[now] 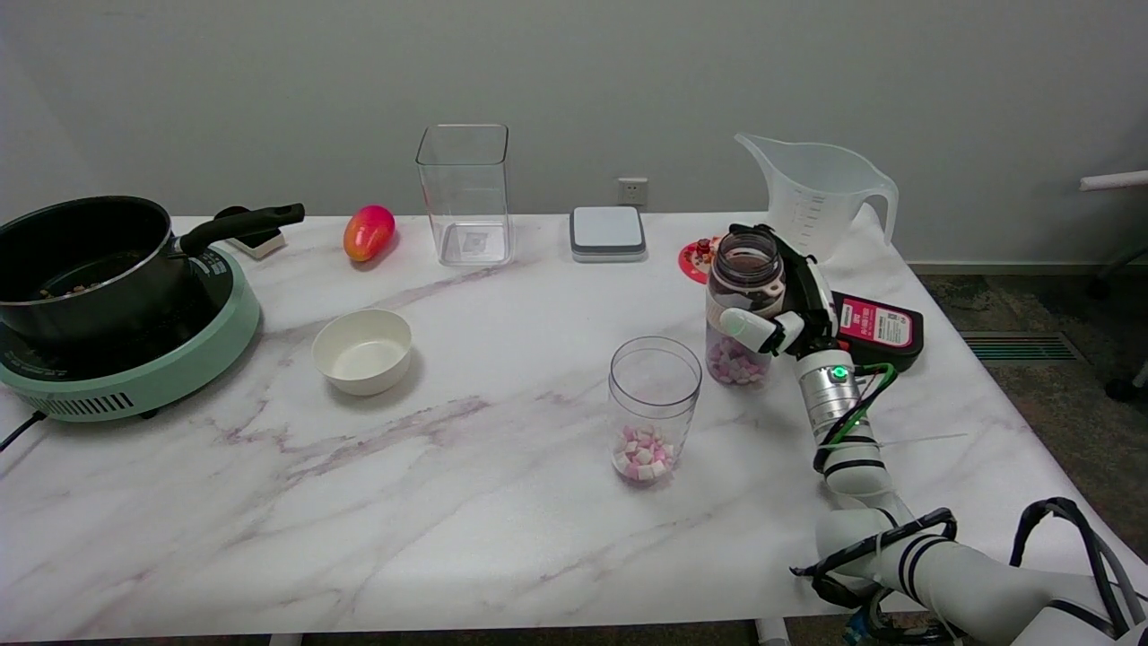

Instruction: Place the bottle onto the table.

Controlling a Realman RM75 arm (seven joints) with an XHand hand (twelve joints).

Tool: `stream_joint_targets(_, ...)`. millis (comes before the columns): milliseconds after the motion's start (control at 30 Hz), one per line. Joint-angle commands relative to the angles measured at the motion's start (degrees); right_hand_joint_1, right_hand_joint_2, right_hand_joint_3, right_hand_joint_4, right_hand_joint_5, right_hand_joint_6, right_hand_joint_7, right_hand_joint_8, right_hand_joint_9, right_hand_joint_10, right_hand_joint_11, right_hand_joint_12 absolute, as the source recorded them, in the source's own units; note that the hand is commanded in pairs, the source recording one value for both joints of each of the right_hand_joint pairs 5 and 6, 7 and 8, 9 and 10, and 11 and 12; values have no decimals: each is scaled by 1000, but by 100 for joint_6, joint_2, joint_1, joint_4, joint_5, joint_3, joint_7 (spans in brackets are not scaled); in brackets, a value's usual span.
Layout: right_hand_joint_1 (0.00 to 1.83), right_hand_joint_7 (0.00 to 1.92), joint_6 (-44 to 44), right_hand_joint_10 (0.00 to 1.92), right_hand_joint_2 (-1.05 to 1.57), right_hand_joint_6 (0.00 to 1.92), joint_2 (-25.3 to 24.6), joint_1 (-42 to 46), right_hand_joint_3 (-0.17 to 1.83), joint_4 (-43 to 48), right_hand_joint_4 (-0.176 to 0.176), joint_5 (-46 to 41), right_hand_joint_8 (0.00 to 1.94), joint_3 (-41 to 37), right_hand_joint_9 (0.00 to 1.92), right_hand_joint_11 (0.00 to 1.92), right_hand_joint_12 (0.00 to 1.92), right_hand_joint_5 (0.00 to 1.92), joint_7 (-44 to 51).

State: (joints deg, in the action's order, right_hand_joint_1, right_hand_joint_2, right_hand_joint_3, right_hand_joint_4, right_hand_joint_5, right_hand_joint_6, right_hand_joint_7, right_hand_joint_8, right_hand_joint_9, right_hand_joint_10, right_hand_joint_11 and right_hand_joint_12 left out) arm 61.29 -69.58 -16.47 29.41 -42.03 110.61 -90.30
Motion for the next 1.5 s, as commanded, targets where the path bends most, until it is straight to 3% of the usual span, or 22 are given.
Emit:
stream_joint_targets(33,1232,1108,-79,830,-496,602,33,-19,1136,21,0,-27,1108,5,830,976,976,602,0)
stream_joint_targets(900,1228,998,-52,754,-521,593,111,80,1165,2,0,-147,998,-11,754,973,973,593,-8)
stream_joint_targets(1167,1229,612,-44,641,-671,544,172,124,1211,-11,0,-155,612,-75,641,779,779,544,-8)
stream_joint_targets(1500,1230,474,-52,570,-715,437,440,270,1189,54,0,-63,474,-199,570,685,685,437,88)
